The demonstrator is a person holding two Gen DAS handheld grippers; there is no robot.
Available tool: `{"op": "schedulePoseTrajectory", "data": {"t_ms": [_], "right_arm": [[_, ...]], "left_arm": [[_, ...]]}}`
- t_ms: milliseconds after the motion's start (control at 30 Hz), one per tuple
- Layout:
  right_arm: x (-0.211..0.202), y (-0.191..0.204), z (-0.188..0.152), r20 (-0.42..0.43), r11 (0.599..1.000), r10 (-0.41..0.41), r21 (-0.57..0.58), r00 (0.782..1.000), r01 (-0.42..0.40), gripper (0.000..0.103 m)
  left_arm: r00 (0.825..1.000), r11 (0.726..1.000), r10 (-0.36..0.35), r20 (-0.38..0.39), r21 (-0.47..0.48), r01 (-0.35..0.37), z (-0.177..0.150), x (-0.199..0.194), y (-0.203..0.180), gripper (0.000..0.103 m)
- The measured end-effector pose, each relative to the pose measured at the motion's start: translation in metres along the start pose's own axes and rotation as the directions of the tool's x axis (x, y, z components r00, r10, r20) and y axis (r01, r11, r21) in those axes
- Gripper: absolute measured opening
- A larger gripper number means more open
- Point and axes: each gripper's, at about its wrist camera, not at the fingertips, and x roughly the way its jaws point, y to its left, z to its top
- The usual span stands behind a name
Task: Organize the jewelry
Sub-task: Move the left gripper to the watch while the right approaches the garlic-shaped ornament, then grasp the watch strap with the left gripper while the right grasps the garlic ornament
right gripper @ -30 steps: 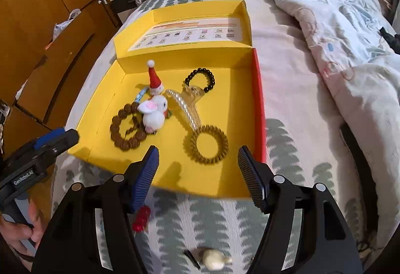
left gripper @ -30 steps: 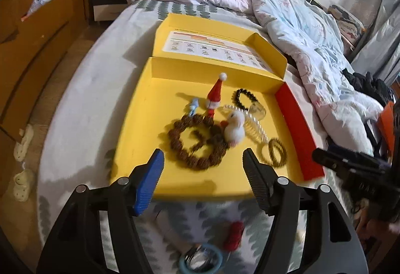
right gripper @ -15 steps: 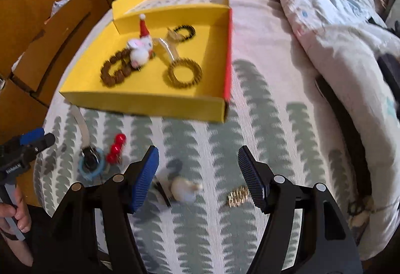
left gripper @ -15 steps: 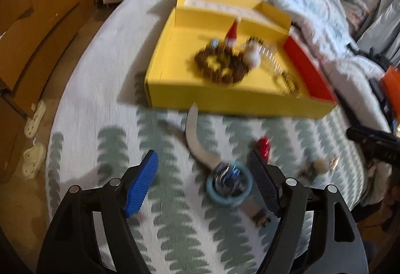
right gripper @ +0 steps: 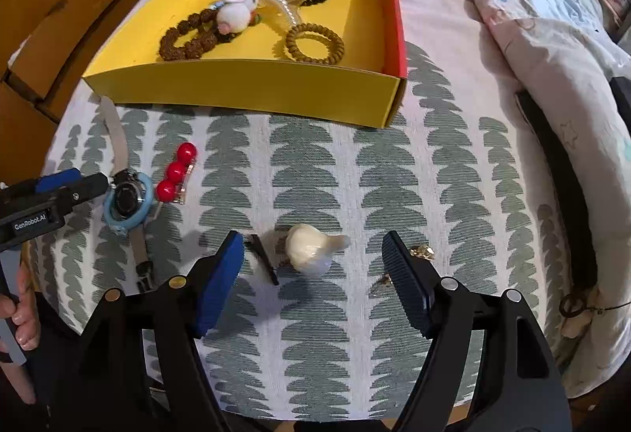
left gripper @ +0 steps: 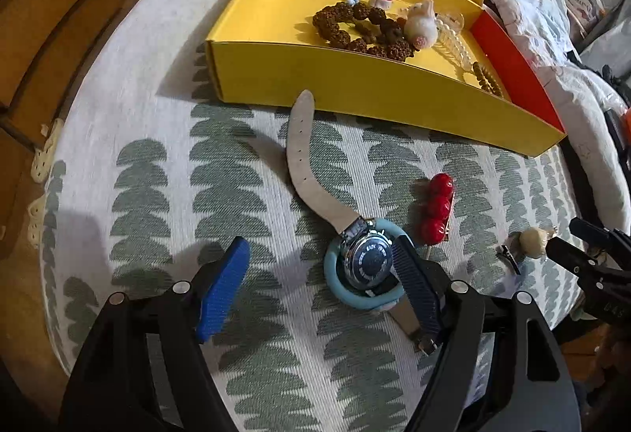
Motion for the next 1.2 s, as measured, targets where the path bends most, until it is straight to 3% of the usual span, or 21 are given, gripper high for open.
{"op": "schedulePoseTrajectory", "data": {"t_ms": [267,367,667,1000,1200], "right_arm": [[0.017,-0.006,0.001,-0.045,1.000,-0.020,0.010,0.999,0.020,0.075],[0.023,-0.006,0.001,-0.059,1.000,0.017,0.012,0.998,-0.017,0.075],[0.040,0.001,0.000,-0.097,1.000,0.015,-0.006,0.995,-0.015,0.075],[0.041,0.012,-0.003,-0.091,0.999,-0.009,-0.036,0.996,0.006,0.075],[0.049,0.004,0.002,-0.095,0.999,0.024,-0.020,0.995,-0.026,0.074]], "left_arm": [[0.999,1.000,0.023,-0.022,-0.013,-0.024,0.004,0.015,-0.009,0.074],[0.999,1.000,0.022,-0.030,-0.016,-0.022,0.005,0.019,-0.011,0.074],[0.999,0.999,0.043,-0.024,-0.012,-0.044,0.010,0.029,-0.012,0.074],[0.997,0.996,0.081,-0.009,-0.030,-0.081,0.017,0.038,-0.011,0.075],[0.995,0.995,0.100,0.001,-0.029,-0.100,0.017,0.041,-0.018,0.075]]}}
